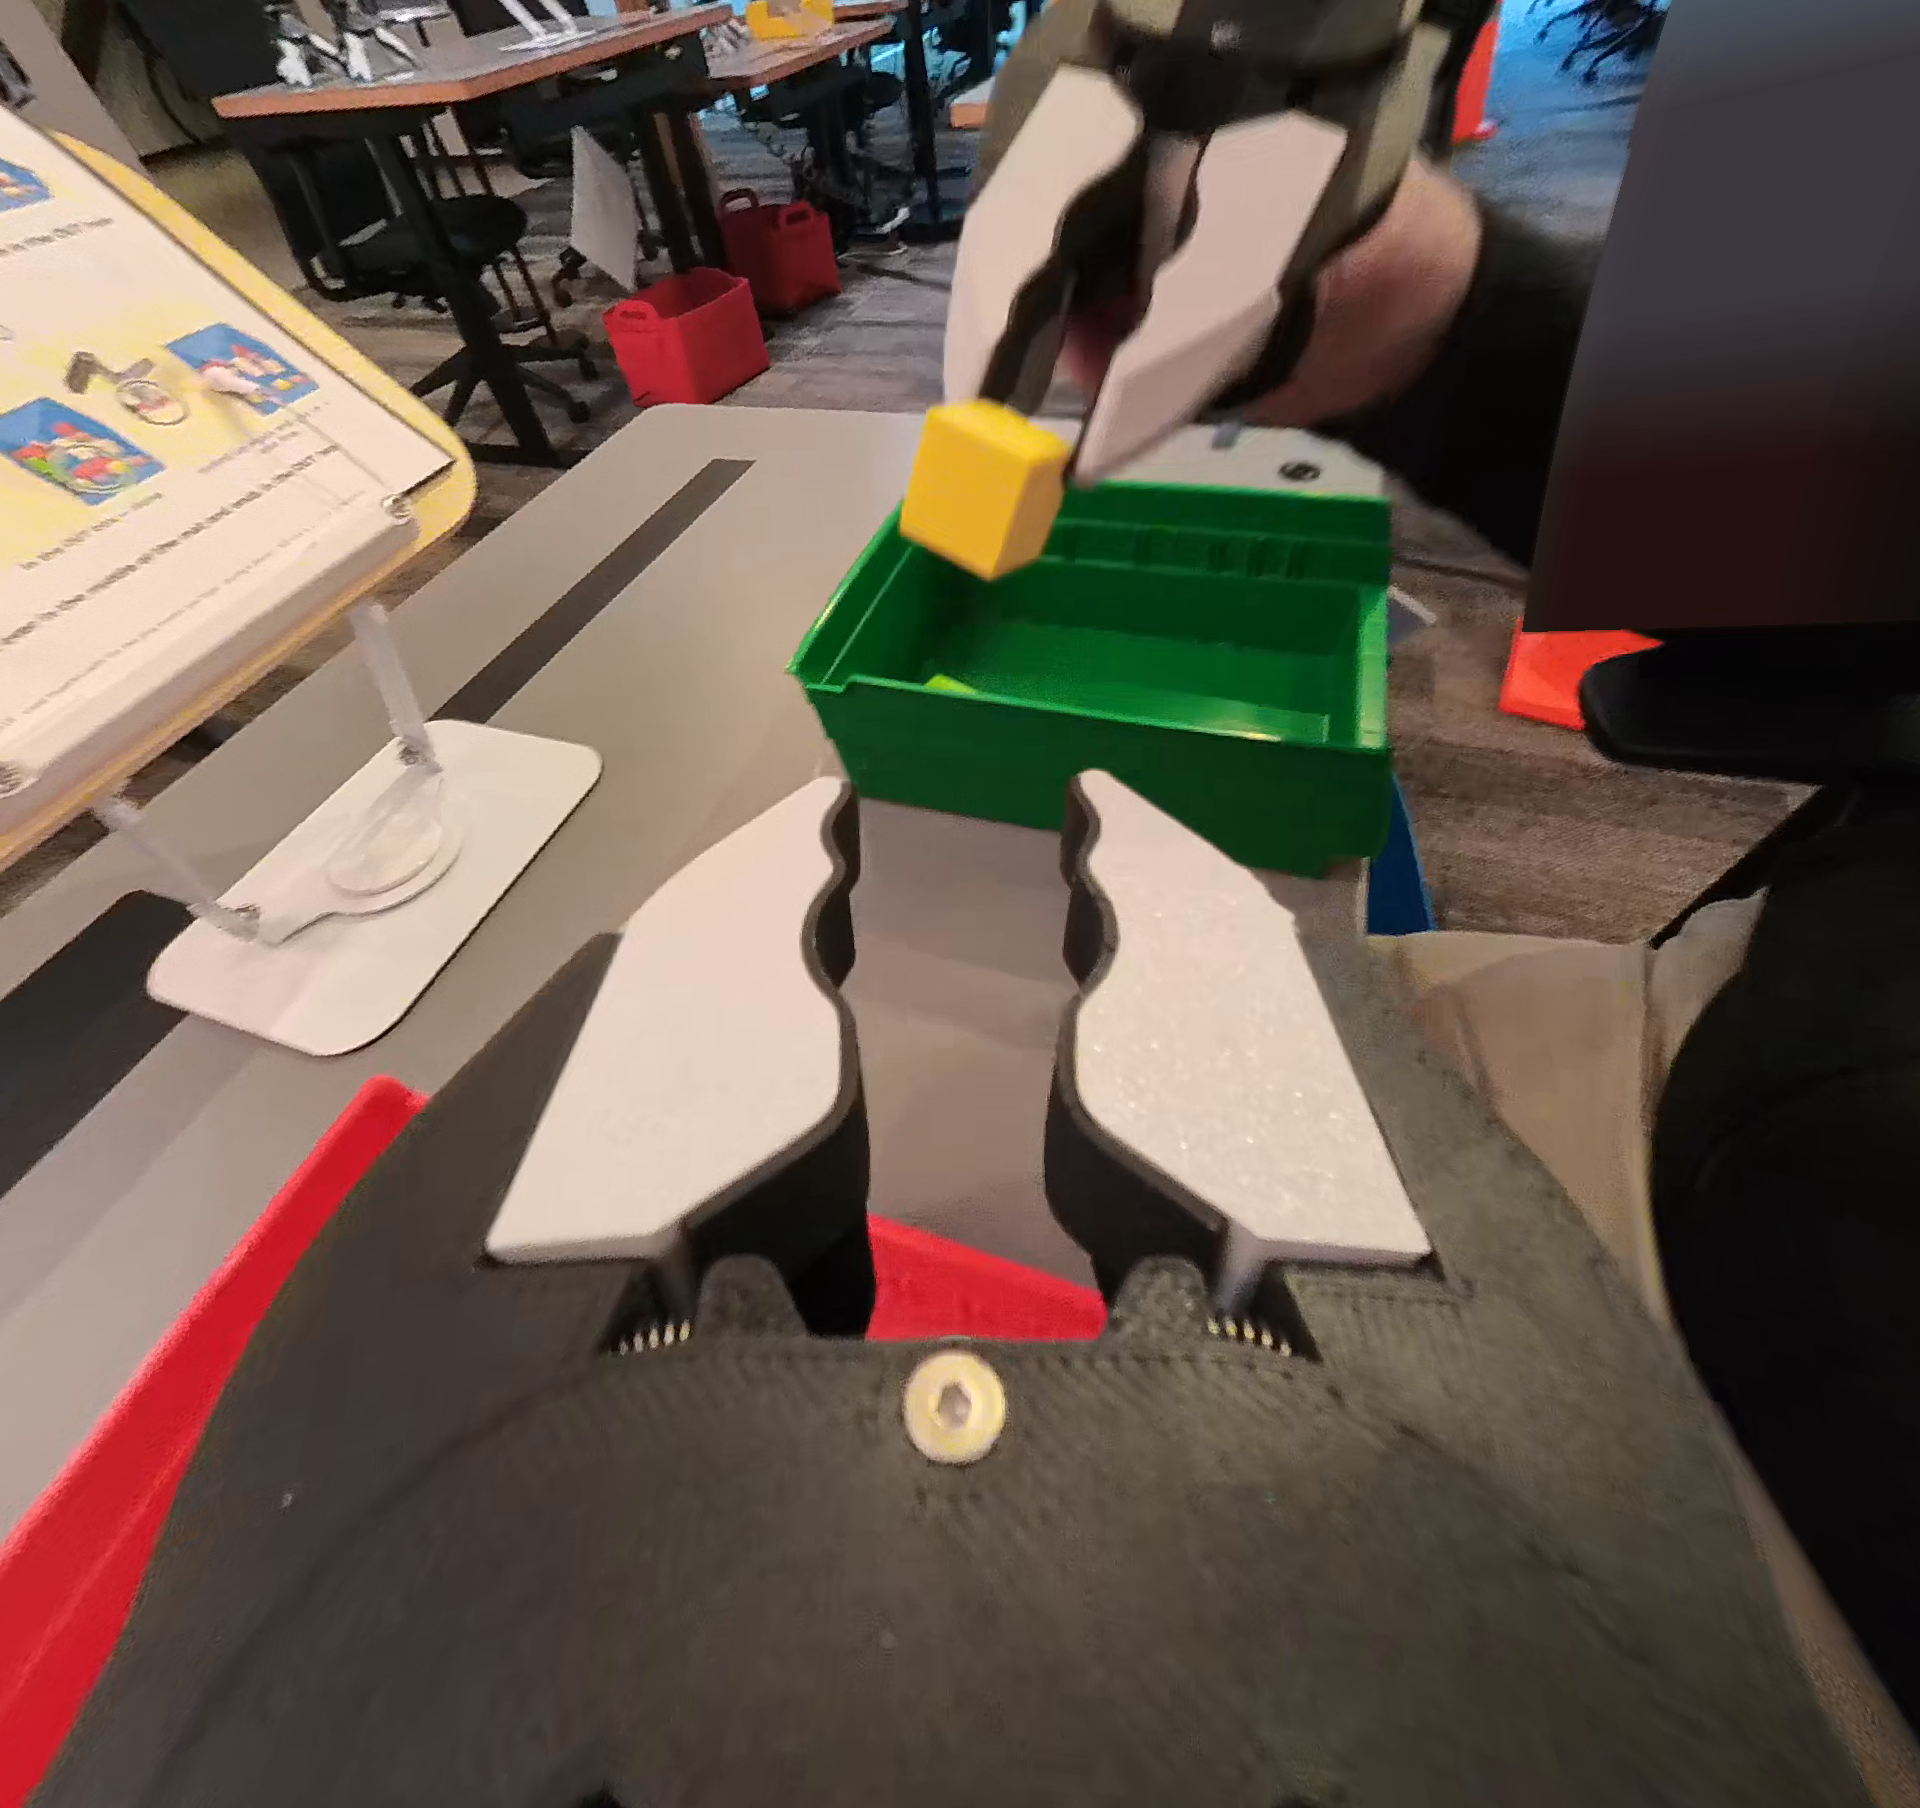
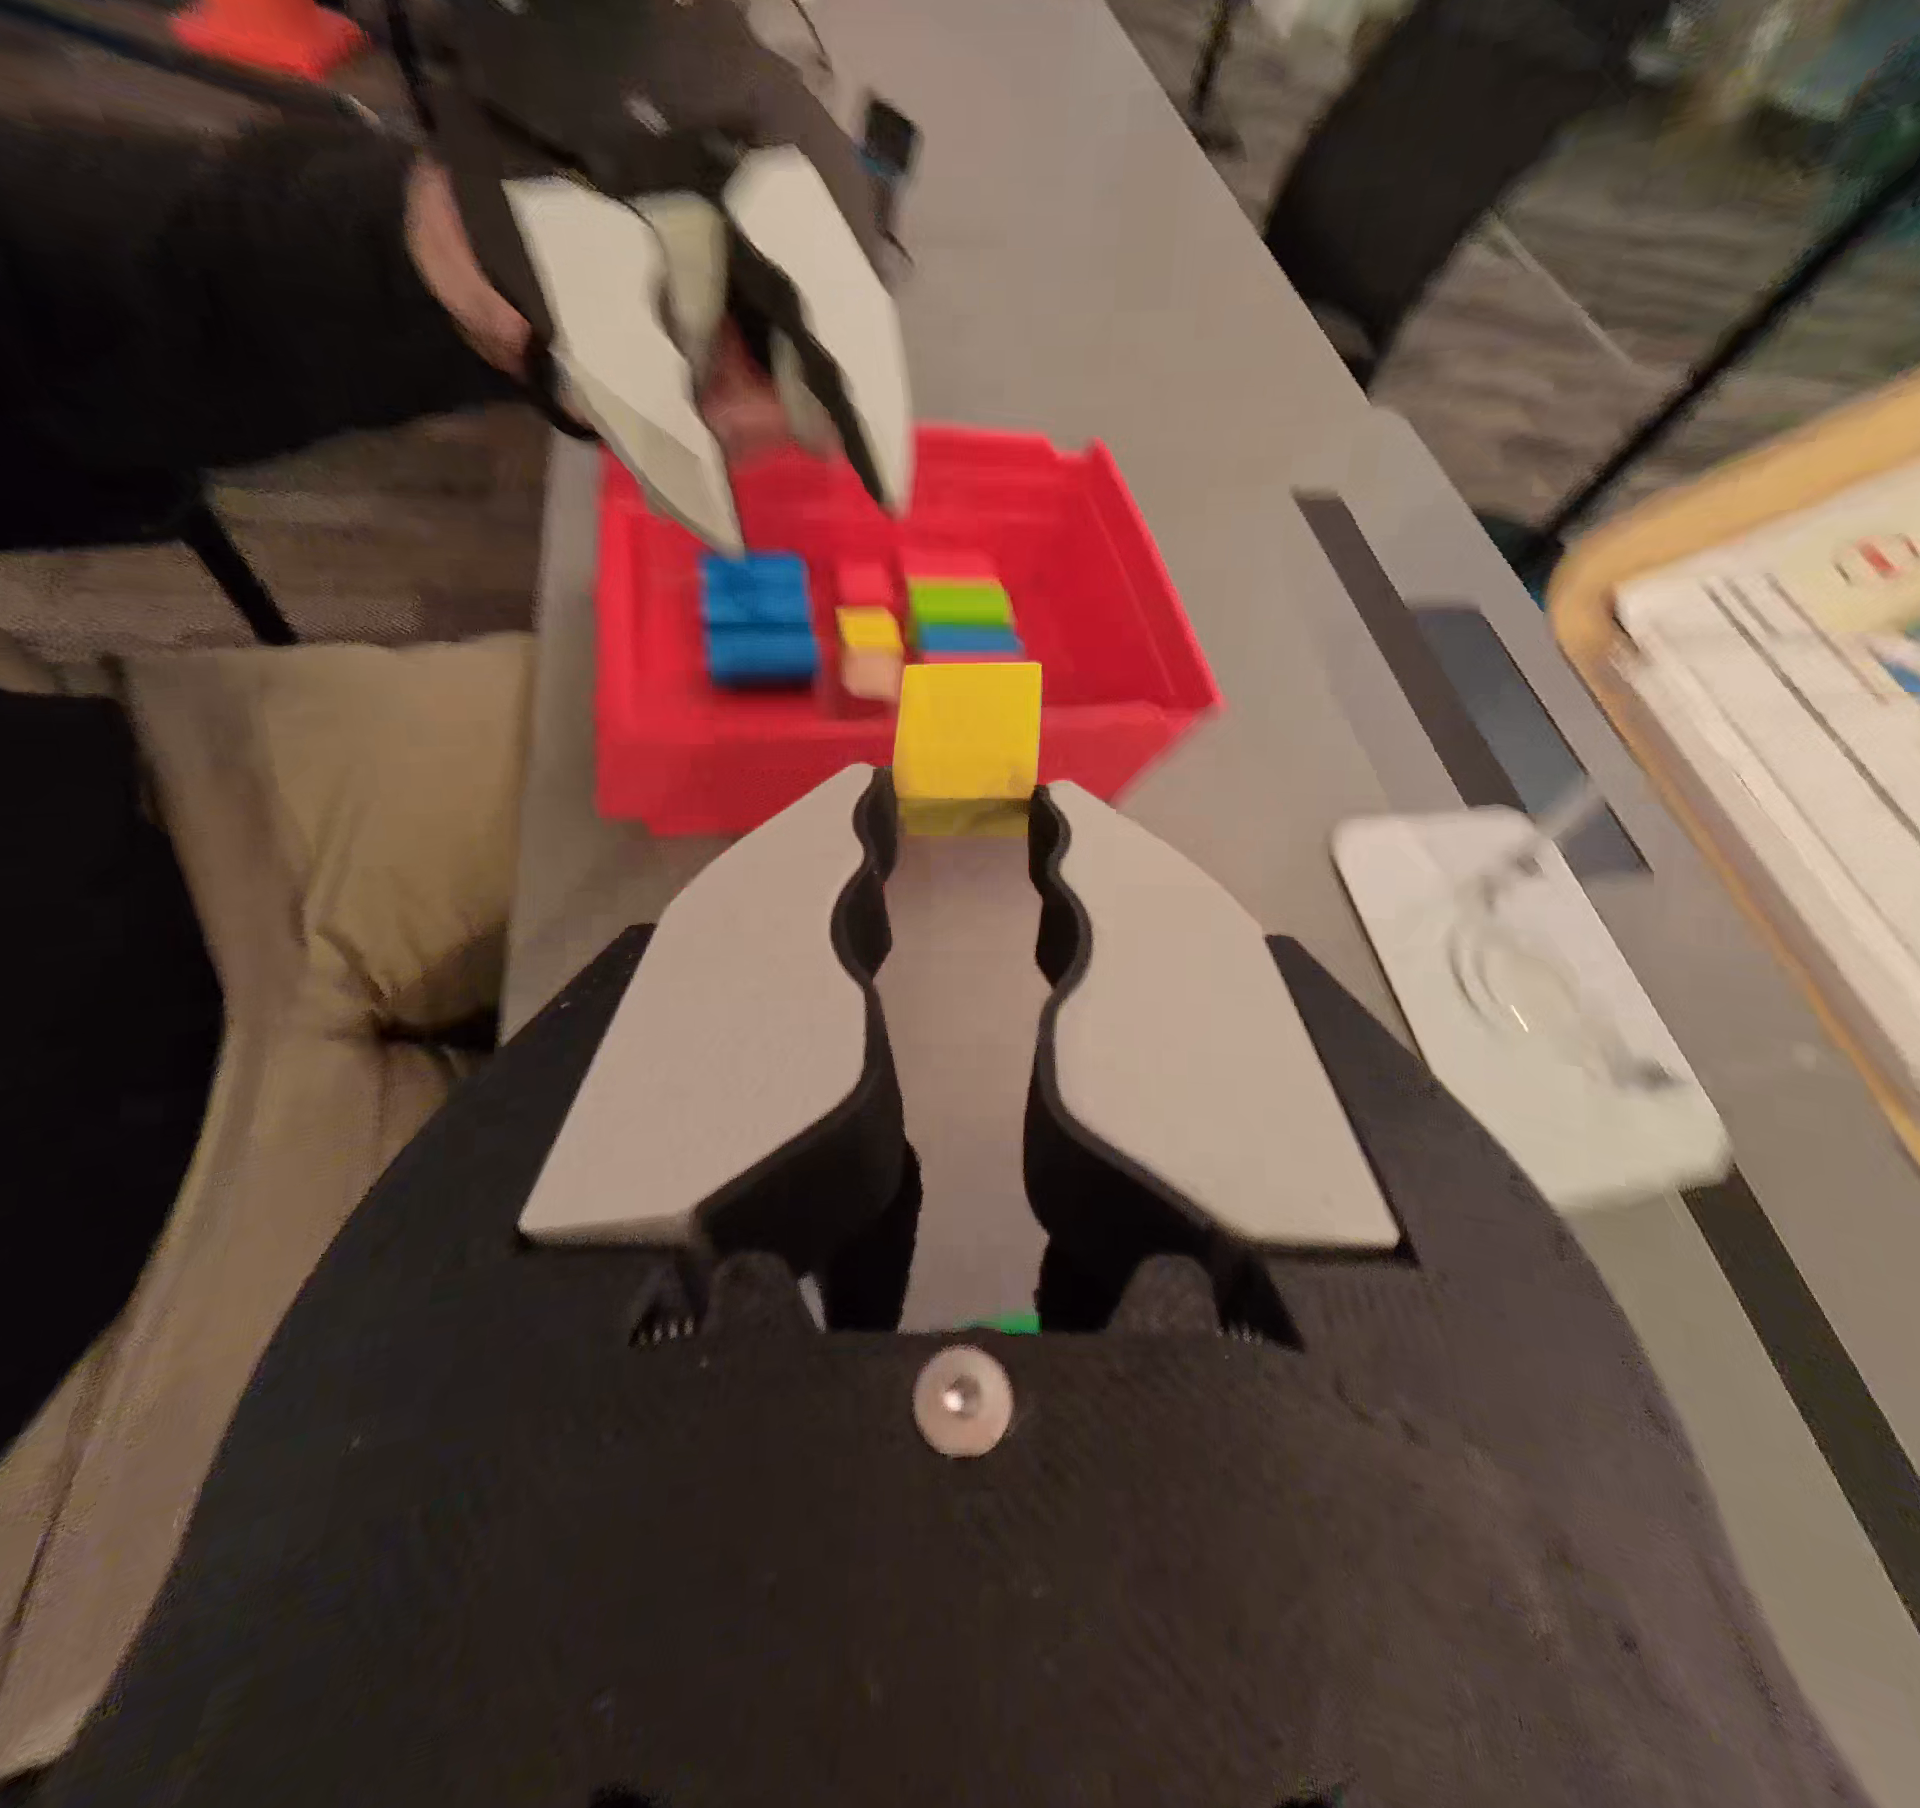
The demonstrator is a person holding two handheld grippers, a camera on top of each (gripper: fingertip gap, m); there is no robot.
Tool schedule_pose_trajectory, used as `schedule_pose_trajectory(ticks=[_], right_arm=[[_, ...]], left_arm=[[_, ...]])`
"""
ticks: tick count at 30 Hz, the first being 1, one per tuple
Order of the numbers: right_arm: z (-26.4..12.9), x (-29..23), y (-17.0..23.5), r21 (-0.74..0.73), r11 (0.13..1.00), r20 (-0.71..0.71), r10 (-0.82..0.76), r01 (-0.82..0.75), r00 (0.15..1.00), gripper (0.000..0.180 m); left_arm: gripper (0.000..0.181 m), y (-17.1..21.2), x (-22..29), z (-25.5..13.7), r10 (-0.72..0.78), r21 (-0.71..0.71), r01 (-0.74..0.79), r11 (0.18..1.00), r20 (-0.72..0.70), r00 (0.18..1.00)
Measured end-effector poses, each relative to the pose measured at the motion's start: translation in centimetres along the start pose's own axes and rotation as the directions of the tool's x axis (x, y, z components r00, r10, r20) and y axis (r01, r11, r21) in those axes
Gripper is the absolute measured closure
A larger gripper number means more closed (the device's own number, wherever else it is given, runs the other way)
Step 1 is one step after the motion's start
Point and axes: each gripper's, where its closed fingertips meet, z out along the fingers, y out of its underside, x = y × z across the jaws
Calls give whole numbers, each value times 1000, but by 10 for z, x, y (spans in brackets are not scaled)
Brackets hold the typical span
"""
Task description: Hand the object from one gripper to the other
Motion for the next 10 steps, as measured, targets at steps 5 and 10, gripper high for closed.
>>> schedule_pose_trajectory(ticks=[5,10], right_arm=[[-47,68,89,-277,942,-250,120,-190,961,155],[-63,86,187,-533,766,-343,192,-359,919,156]], left_arm=[[146,15,-16,-7,19,-71,-15,997,58,998],[146,28,-23,-7,38,-132,-27,991,84,996]])
